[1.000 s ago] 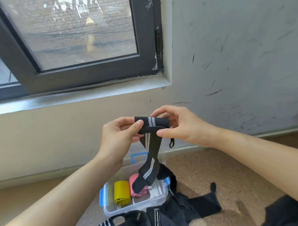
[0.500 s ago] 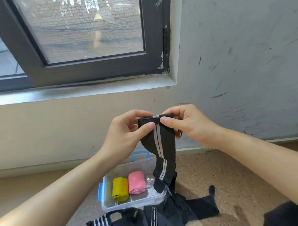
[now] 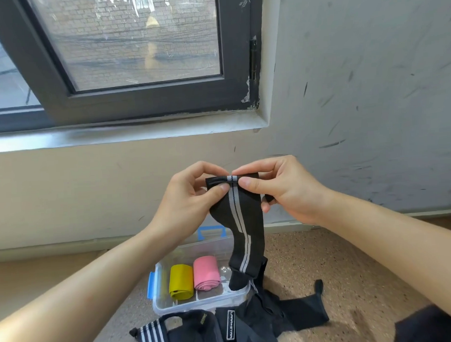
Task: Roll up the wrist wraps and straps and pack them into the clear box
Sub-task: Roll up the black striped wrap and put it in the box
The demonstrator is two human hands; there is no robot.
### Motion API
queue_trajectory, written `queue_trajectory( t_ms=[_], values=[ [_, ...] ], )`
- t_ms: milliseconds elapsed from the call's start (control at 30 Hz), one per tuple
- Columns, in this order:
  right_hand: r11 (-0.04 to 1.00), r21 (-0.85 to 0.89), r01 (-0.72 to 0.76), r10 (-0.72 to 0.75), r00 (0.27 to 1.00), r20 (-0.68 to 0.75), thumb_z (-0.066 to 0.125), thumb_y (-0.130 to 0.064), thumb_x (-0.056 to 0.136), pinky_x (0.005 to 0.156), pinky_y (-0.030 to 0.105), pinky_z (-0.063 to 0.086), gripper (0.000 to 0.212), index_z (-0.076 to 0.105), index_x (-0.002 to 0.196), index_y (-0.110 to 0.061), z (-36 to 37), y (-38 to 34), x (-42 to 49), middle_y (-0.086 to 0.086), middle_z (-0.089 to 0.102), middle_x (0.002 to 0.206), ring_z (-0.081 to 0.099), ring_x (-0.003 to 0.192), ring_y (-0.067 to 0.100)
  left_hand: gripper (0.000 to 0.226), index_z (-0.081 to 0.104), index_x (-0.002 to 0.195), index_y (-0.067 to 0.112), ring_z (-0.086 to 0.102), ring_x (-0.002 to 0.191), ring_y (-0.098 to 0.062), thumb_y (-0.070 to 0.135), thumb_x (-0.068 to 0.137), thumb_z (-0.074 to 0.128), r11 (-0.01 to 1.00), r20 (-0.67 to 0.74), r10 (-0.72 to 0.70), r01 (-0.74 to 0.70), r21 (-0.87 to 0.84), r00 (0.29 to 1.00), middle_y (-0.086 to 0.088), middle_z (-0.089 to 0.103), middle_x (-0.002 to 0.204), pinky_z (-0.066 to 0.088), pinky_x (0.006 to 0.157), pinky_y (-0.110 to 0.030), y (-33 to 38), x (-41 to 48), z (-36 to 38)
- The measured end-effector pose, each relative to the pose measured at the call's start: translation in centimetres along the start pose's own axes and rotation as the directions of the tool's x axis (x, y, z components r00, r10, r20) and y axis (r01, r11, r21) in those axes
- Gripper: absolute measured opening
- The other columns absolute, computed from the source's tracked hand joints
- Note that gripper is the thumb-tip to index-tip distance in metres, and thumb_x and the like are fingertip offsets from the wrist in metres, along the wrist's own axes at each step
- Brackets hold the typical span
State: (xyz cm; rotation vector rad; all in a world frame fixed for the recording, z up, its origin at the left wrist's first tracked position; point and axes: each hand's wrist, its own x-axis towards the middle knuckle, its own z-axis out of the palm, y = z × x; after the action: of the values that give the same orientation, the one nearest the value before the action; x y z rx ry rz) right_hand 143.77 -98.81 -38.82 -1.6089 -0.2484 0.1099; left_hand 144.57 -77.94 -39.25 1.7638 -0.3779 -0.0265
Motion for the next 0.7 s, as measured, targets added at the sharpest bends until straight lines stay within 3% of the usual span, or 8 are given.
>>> queue_trajectory(
  t_ms=[167,333,500,600,700],
  values=[
    [0.994,-0.077,0.073,-0.076,0.997,-0.033,0.071,0.001,0.09,0.046,0.023,0.05,0.019,0.079,0.1,-0.014,0.12,0.19,-0.01,0.007,0.079,0.091,0.071,0.074,0.011,0.013,0.071,0.108,0.022,0.072,0.081,-0.005,0.025,0.096,0.067,0.991,0.059,-0.128,0.126,0.037,0.99,0.003,0.08,0.091,0.056,0.063,-0.021,0.41,-0.22,-0.49],
    [0.973,-0.185,0.136,-0.145,0.989,-0.038,0.073,0.004,0.088,0.05,0.026,0.054,0.028,0.079,0.098,-0.022,0.4,0.39,-0.19,0.001,0.079,0.094,0.074,0.083,0.014,0.015,0.071,0.11,0.014,0.074,0.085,-0.011,0.018,0.095,0.069,0.975,0.066,-0.192,0.198,-0.103,0.979,0.001,0.079,0.088,0.062,0.065,-0.024,0.17,-0.31,-0.25],
    [0.987,-0.159,0.026,-0.025,1.0,0.006,0.073,-0.013,0.091,0.056,0.032,0.059,0.03,0.068,0.12,-0.021,0.04,0.16,-0.28,0.012,0.072,0.106,0.074,0.095,0.019,0.012,0.069,0.104,0.012,0.073,0.081,-0.015,0.008,0.093,0.071,0.99,0.008,-0.117,0.118,-0.082,0.993,-0.006,0.077,0.09,0.058,0.058,-0.024,0.11,-0.38,-0.56],
    [0.995,-0.039,-0.092,0.094,0.993,0.07,0.065,-0.033,0.094,0.053,0.031,0.06,0.034,0.067,0.121,-0.013,0.18,0.03,-0.31,0.015,0.071,0.111,0.074,0.099,0.028,0.013,0.067,0.097,0.013,0.071,0.074,-0.018,0.003,0.091,0.072,0.998,-0.036,-0.033,0.031,-0.054,0.999,-0.012,0.074,0.092,0.055,0.053,-0.024,0.14,-0.47,-0.55],
    [0.992,0.04,-0.118,0.114,0.988,0.1,0.062,-0.034,0.093,0.049,0.028,0.058,0.038,0.068,0.12,-0.008,0.36,0.01,-0.36,0.02,0.07,0.108,0.074,0.094,0.029,0.016,0.065,0.093,0.014,0.069,0.068,-0.02,0.0,0.091,0.072,1.0,-0.052,0.023,-0.024,-0.02,0.998,-0.02,0.071,0.097,0.054,0.05,-0.025,0.08,-0.48,-0.44]
  ],
)
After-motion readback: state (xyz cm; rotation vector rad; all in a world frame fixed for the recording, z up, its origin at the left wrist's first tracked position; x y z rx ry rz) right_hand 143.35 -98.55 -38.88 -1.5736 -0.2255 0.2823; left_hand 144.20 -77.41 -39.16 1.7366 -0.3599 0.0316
